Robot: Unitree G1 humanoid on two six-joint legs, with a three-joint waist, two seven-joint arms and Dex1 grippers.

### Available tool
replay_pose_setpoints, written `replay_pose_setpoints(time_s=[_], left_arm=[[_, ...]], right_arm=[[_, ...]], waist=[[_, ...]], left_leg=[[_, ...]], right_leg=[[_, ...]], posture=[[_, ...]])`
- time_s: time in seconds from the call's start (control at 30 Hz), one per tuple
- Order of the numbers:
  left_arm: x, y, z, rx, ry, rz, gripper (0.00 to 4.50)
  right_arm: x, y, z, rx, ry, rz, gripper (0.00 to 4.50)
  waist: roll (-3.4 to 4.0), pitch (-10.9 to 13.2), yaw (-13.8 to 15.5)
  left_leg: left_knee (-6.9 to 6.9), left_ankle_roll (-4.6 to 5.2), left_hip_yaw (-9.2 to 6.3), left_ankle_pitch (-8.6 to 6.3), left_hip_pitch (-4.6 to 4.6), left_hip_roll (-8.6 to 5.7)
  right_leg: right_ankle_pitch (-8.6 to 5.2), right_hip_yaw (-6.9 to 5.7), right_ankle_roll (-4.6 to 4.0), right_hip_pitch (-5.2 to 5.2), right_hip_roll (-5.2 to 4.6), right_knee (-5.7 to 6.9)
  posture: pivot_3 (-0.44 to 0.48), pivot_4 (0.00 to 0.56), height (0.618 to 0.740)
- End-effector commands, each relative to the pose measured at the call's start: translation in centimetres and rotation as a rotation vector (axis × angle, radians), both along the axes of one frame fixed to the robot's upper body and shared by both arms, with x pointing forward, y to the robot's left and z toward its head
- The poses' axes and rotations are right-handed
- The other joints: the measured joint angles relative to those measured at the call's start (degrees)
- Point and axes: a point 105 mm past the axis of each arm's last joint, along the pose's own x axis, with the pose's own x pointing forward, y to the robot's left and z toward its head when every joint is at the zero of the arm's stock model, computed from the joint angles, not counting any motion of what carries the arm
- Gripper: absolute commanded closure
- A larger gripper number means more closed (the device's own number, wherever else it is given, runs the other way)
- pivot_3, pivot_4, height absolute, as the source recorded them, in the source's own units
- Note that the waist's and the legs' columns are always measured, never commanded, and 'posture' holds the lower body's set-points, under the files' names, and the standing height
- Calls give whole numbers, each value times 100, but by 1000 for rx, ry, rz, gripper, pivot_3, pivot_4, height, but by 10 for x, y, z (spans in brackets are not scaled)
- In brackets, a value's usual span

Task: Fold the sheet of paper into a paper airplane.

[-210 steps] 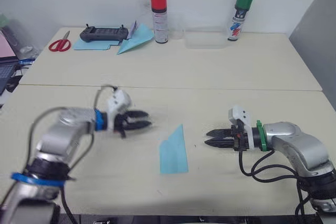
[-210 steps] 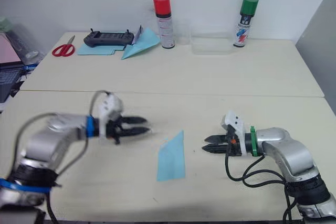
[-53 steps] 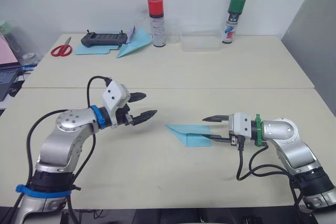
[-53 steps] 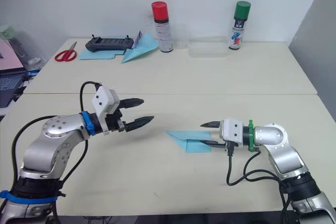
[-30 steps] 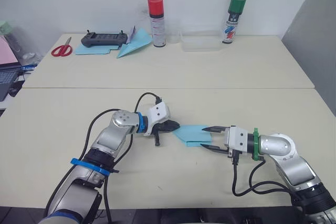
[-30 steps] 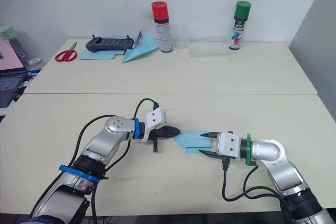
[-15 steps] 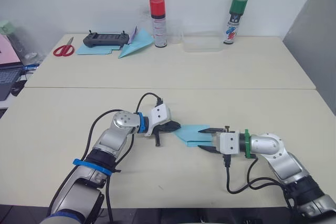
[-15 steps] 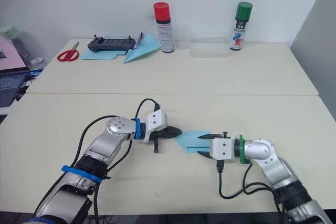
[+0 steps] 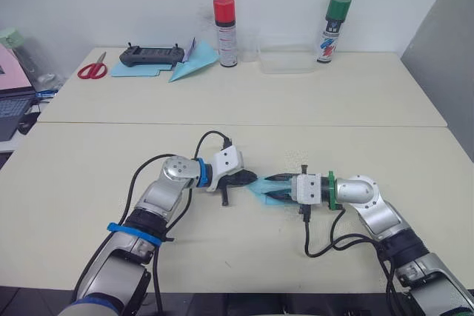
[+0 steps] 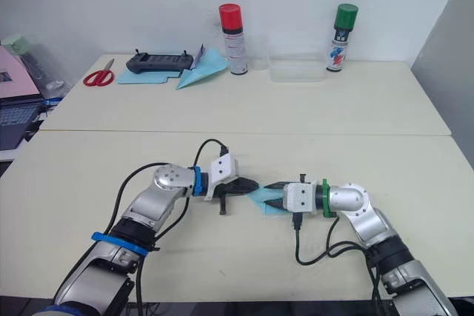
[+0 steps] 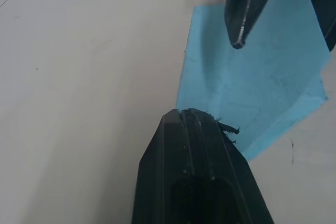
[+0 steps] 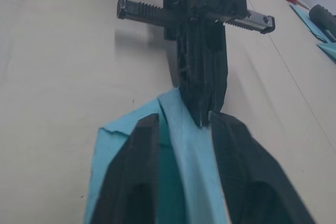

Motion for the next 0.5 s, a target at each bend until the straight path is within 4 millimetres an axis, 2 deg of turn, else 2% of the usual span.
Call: replay_pose_setpoints(time_s=[0.03, 0.07, 0.27, 0.37, 0.5], left_arm=[[-5, -1, -15, 51, 37, -16, 4500], [-5, -1, -15, 52, 37, -16, 4500], [-4, 1, -15, 54, 40, -11, 4500], [-6, 1, -14, 24, 96, -1, 4500], [-1, 12, -18, 80, 114, 38, 4500]], right_arm=[[3, 0, 16, 67, 10, -1, 4114], [4, 0, 18, 76, 19, -4, 4466], [15, -1, 27, 131, 59, -73, 4466], [29, -2, 27, 118, 57, -140, 4466], [37, -4, 18, 84, 76, -186, 4466]], waist=[[0, 0, 0], [0, 0, -1], [0, 0, -2], [1, 0, -16], [1, 0, -18]], left_leg=[[0, 0, 0, 0, 0, 0], [0, 0, 0, 0, 0, 0], [0, 0, -1, 0, 0, 0], [0, 0, -1, 0, 1, 0], [-2, 1, -2, 0, 1, 2]], right_leg=[[0, 0, 0, 0, 0, 0], [0, 0, 0, 0, 0, 0], [0, 0, 0, 0, 0, 0], [0, 0, -1, 0, 0, 0], [0, -1, 0, -2, 2, 0]], posture=[[0, 150, 740], [0, 150, 740], [0, 150, 740], [0, 150, 740], [0, 150, 740]])
